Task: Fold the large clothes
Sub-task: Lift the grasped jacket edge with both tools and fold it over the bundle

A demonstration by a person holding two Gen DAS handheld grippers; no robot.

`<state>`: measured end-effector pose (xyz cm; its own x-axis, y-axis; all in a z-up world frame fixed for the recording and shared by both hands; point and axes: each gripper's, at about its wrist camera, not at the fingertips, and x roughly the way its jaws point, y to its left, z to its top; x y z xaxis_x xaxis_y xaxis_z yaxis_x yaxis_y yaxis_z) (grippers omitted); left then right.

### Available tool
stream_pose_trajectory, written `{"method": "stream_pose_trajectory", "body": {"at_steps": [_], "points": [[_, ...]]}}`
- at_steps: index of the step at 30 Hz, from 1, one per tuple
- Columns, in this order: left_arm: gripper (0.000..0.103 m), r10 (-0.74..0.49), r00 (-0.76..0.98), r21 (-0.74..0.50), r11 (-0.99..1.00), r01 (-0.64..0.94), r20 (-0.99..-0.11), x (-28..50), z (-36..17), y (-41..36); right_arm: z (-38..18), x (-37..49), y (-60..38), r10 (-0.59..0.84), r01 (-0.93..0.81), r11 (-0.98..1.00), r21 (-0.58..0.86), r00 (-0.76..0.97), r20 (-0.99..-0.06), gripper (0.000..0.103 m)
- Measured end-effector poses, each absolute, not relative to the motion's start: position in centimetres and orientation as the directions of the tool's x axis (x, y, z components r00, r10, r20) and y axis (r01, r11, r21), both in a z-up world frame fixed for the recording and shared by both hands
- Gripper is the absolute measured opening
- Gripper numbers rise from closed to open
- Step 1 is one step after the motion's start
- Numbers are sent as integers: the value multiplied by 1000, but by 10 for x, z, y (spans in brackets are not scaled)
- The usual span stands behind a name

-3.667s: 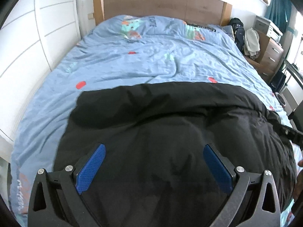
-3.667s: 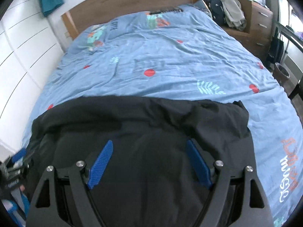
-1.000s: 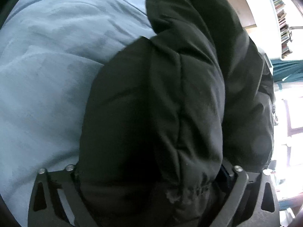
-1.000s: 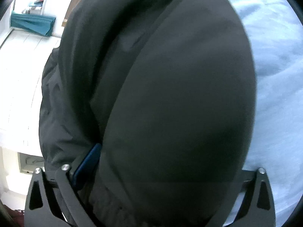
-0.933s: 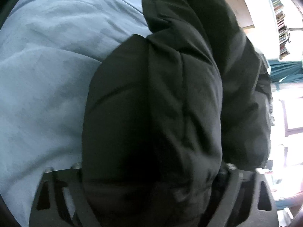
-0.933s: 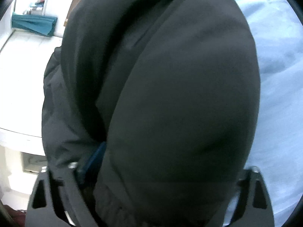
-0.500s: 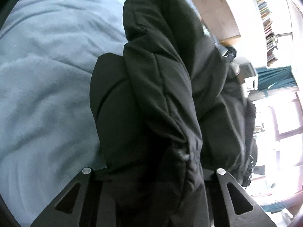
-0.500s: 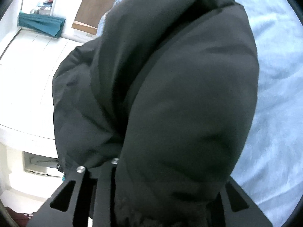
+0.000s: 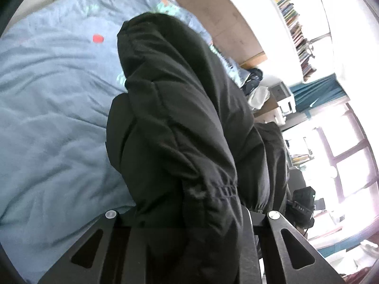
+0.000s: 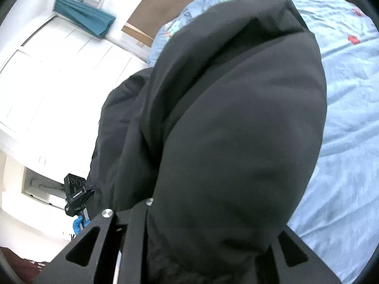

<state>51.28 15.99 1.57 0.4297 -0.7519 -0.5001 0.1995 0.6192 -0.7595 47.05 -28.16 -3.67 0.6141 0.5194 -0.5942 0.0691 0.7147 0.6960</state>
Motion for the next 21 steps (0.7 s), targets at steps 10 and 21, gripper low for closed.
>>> {"method": "stream_pose_trajectory", "body": {"at_steps": [10,21], "points": [[18,-713,441,-685,682,256,-546,480,-1,186,-3,421,-259,549,43,691,722,619,-562,16],[27,-645,493,-610,749,259,-584,459,-90,216,-82,413,-281,514,97,689,718,634,-578,27]]}}
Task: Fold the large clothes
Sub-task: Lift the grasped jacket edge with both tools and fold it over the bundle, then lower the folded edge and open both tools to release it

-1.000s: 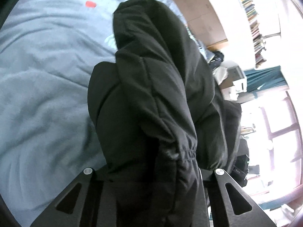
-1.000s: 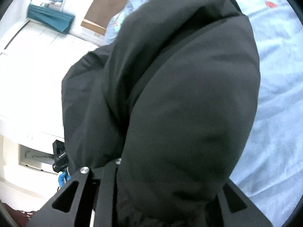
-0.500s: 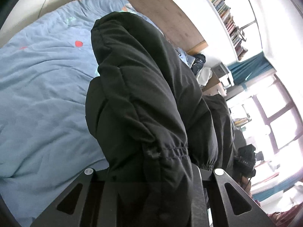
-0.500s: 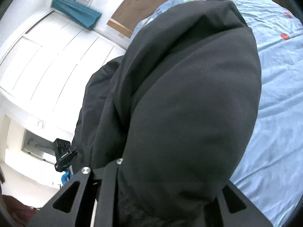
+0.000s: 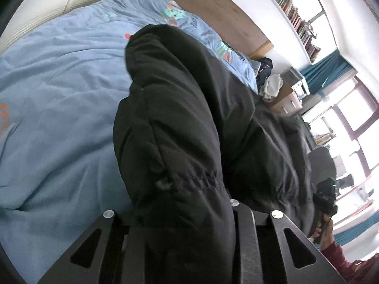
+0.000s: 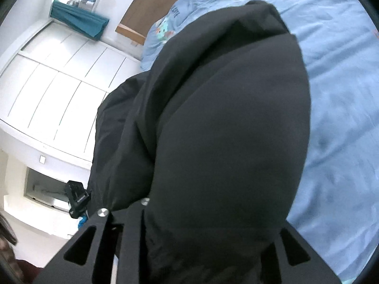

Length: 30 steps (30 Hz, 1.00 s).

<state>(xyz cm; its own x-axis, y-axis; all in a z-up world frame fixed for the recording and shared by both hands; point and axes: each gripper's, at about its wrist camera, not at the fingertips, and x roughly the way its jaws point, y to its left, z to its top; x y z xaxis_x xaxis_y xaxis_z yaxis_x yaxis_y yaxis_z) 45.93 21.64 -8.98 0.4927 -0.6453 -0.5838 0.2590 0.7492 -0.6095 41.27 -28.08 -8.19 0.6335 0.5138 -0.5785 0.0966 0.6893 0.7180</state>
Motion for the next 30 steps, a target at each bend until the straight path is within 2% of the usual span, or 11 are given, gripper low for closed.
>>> {"method": "stream_pose_trajectory", "body": {"at_steps": [2,4,7,10,11,18,21,24,30], "points": [[33,-632,513,-599,759,257,-581,457,-99,221,-87,391,-289,495,86,714,695,640,-588,38],[44,-612,539,-584,772,250,-579,453,-98,225,-87,388,-293,463,78,741,667,660,-592,46],[51,-588,565,-574,786,230,-579,448,-97,233,-87,373,-307,400,99,769,632,697,-596,62],[54,-554,580,-539,813,221,-597,438,-91,232,-81,360,-313,337,119,799,589,723,-603,64],[54,-547,581,-533,818,217,-603,436,-90,233,-80,351,-316,306,141,807,573,731,-610,68],[57,-546,566,-562,810,168,-618,420,-74,241,-49,288,-340,95,295,823,485,771,-630,69],[88,-505,597,-542,830,136,-624,417,-69,256,-35,240,-346,71,300,823,483,788,-611,69],[89,-469,640,-563,824,70,-608,417,-63,288,-17,215,-328,80,279,830,482,797,-599,70],[91,-345,706,-469,883,20,-619,366,-25,317,5,164,-276,102,250,846,470,790,-604,70]]}}
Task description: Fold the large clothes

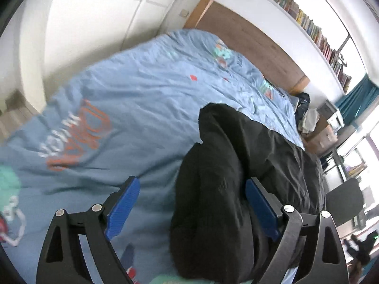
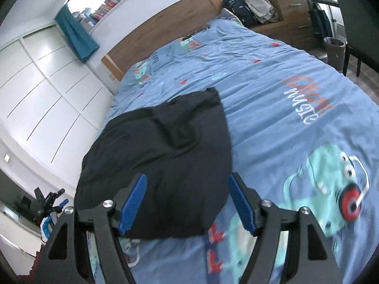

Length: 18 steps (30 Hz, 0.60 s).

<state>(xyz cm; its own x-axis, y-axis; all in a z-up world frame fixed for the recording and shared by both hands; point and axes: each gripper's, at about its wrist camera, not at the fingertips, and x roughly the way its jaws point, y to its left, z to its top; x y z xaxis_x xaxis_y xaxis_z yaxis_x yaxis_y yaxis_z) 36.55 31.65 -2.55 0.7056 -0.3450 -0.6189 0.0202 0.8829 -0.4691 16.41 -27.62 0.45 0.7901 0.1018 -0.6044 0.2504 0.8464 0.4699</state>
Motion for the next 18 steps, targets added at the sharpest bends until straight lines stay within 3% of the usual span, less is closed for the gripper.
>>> {"method": "stream_pose_trajectory", "body": {"at_steps": [9,18], "points": [[102,-240,752,-284,956,73,-614,253,9,283,27,111,-188,46,246,899,363,771,-636,77],[102,-189,787,-138,982,132,-588,146,1,207,20,58,-116,-69,278,935,218,749,-658,88]]}}
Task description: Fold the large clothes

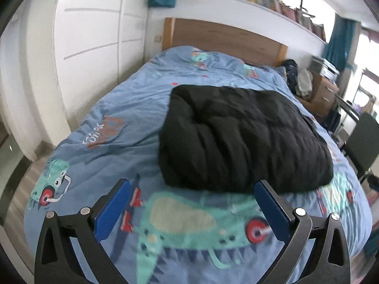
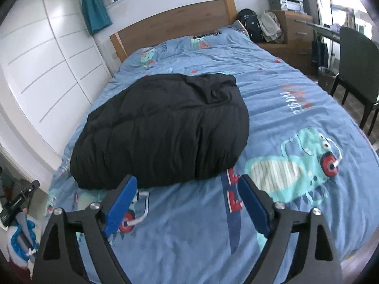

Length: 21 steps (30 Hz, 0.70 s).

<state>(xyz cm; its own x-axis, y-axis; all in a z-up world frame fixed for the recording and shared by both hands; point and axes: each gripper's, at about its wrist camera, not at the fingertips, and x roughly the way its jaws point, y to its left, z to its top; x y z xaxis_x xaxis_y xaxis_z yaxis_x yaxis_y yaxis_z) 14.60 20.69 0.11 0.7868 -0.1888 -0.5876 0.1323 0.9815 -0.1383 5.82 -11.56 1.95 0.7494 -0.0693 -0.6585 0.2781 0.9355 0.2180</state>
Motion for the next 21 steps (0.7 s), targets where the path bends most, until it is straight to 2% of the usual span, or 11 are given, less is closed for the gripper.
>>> {"method": "stream_pose_trajectory", "body": {"at_steps": [9,21], "points": [[102,-233,821,-99,972,213,-522,71,5,160,10,16,-56,-137,269,956,119,765,-629,95],[102,-147,858,-30,988,152,-492,31,0,147,-5,-11,-33,-145,259,961,98,773,-617,96]]}}
